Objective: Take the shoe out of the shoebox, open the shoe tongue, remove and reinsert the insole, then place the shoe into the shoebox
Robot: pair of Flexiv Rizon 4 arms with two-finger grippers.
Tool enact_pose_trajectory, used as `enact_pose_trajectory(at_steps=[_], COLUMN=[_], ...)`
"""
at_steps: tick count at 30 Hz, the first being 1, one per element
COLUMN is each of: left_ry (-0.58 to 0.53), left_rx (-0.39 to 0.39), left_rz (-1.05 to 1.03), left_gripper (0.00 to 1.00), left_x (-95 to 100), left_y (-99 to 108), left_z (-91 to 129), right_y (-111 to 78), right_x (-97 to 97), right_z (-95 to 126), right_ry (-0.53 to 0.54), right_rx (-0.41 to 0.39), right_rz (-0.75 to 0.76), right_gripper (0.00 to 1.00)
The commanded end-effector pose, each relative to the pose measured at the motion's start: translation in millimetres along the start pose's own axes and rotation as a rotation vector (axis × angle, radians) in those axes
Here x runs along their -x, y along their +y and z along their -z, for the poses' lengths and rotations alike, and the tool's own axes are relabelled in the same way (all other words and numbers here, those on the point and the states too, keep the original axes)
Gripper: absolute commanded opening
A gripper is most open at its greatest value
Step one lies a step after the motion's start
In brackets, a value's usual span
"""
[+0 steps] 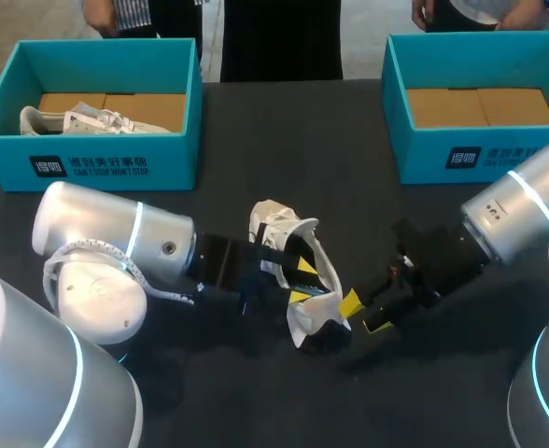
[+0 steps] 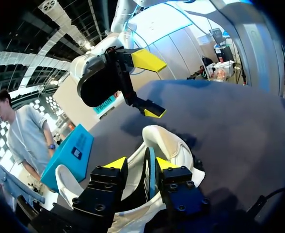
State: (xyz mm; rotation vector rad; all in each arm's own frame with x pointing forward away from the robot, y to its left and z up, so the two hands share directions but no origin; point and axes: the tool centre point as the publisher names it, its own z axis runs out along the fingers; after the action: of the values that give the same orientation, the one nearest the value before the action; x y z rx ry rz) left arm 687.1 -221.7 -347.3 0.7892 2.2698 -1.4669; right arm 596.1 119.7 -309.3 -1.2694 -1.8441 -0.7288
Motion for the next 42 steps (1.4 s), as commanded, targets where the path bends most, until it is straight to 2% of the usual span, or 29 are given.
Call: enact_pose_trajectory(at_steps=[1,9,21,29,32,34,42], left_ry=[0.000,0.014,0.050,0.136,0.159,0.177,0.264], left_rx=[-0.003,-0.006,0.046,0.080,0.084,0.085,0.113], left_rz=[-0.007,-0.027,-0.043,-0.105,-0.121,-0.128,-0.164], left_gripper=[0.38,0.42,0.43,0.43,0.38,0.32,0.37], left_x=[-2.6,-1.0,0.2,7.8,12.0,14.3,22.2], left_y=[-3,-15,-15,-19,-20,-21,-24], left_z=[4,14,34,46,48,49,52], right_y=[-0.5,-0.5,-0.5,-0.5,-0.5,-0.5,0.3], right_x=[-0.4,-0.4,-0.4,-0.4,-0.4,-0.4,-6.2], right_z=[-1,-1,-1,-1,-1,-1,15], right_ry=[-0.002,-0.002,-0.002,-0.002,-0.002,-0.002,-0.043], right_rx=[0.002,0.002,0.002,0.002,0.002,0.002,0.014], right_rz=[0.000,0.000,0.000,0.000,0.000,0.000,0.076], right_gripper=[1.00,1.00,1.00,1.00,1.00,1.00,1.00])
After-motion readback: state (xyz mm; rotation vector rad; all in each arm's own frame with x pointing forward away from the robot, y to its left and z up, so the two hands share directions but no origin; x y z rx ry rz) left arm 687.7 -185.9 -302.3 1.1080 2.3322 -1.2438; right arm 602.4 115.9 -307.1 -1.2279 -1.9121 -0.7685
